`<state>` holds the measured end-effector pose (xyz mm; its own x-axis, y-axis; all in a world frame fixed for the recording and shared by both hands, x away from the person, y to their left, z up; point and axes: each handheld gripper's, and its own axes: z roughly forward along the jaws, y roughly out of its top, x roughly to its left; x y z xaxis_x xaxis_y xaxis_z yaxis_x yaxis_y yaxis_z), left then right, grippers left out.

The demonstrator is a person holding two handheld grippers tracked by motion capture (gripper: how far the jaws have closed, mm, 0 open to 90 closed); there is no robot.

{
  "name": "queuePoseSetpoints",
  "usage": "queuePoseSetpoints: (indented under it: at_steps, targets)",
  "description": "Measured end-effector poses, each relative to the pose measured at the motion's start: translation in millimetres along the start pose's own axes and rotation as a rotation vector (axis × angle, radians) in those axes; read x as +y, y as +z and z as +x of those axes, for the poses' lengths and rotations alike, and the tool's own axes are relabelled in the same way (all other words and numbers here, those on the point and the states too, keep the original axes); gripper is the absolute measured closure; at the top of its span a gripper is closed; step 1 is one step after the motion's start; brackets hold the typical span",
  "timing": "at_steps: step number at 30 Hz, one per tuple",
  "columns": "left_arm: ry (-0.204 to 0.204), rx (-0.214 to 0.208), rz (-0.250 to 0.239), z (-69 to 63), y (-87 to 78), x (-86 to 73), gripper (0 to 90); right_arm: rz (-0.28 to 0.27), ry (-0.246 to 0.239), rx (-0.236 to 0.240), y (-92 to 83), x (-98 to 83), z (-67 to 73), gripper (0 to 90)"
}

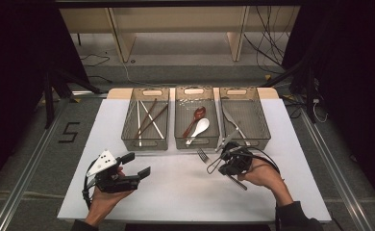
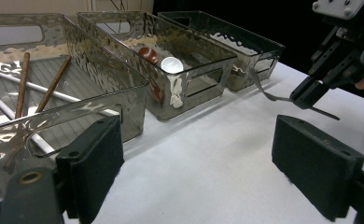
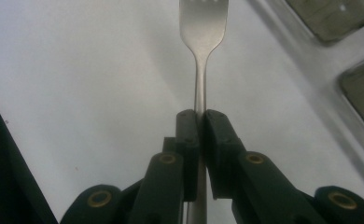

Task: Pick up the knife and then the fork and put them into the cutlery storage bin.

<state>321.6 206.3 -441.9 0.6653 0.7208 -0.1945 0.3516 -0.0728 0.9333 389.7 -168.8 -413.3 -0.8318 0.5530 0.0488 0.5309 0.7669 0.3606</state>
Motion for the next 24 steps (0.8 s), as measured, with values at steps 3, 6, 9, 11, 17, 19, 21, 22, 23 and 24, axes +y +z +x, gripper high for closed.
queuePoseSetpoints:
  at_steps: [3,6,9,11,17,19,21,22,23,24]
  targets:
    - [-0.002,0.001,0.0,0.2,0.0,0.0,16.0,-0.024,0.014,0.002,-5.7,0.0,-3.6,84.8]
    - [-0.002,0.002,0.0,0.4,0.1,0.0,16.1,-0.046,0.026,0.0,-11.4,0.4,-7.2,84.8]
    - [-0.001,0.003,0.0,0.4,0.0,0.0,16.1,-0.071,0.039,-0.001,-16.9,1.1,-10.2,84.9]
    - [-0.002,0.002,0.0,0.6,0.1,-0.1,16.1,-0.086,0.046,-0.005,-21.1,2.0,-13.0,84.8]
    - [-0.002,0.003,0.0,0.9,0.0,-0.2,16.0,-0.125,0.076,-0.024,-31.3,3.1,-23.4,84.8]
    - [-0.001,0.004,0.0,1.1,0.0,-0.2,16.0,-0.135,0.087,-0.031,-33.8,3.1,-27.1,84.8]
    - [-0.001,0.004,0.001,1.1,0.1,-0.3,16.1,-0.15,0.097,-0.038,-36.1,3.1,-31.1,84.9]
    - [-0.001,0.004,0.001,1.1,0.1,-0.3,16.0,-0.156,0.103,-0.038,-37.4,3.2,-33.1,84.8]
    - [-0.001,0.004,0.001,1.1,0.1,-0.3,16.1,-0.163,0.111,-0.039,-38.4,3.5,-35.1,84.8]
    - [-0.002,0.004,-0.001,1.2,0.1,-0.3,16.1,-0.168,0.118,-0.045,-39.5,3.9,-37.1,84.8]
